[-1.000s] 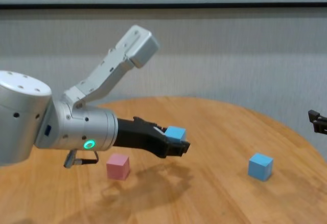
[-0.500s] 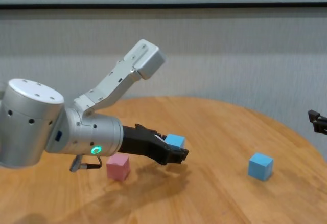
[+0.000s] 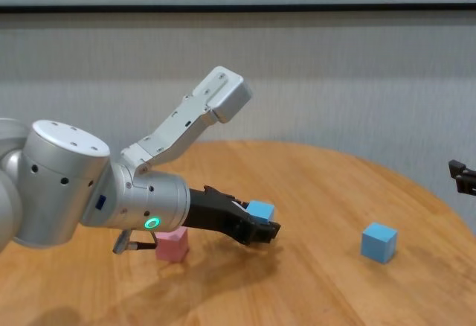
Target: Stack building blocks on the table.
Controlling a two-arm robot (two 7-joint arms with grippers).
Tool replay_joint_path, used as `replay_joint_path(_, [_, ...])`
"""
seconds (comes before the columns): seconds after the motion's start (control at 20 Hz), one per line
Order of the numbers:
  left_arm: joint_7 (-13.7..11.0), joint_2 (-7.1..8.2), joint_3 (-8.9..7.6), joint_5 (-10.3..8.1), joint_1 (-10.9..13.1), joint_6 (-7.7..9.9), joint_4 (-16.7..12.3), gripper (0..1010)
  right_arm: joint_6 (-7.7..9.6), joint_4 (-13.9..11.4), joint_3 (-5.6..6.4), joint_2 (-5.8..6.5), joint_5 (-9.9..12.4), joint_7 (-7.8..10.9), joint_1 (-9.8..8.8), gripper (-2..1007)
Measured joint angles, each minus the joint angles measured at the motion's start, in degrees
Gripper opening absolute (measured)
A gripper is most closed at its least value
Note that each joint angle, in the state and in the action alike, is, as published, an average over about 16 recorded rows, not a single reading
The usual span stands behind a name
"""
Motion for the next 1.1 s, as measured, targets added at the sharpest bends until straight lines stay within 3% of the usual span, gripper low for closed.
replay_joint_path(1.1, [-0.6, -1.84, -1.99, 1.85, -0.4, -0.33, 3.3, 543, 0.00, 0.0, 0.00, 0.00, 0.0, 0.00, 0.00, 1001])
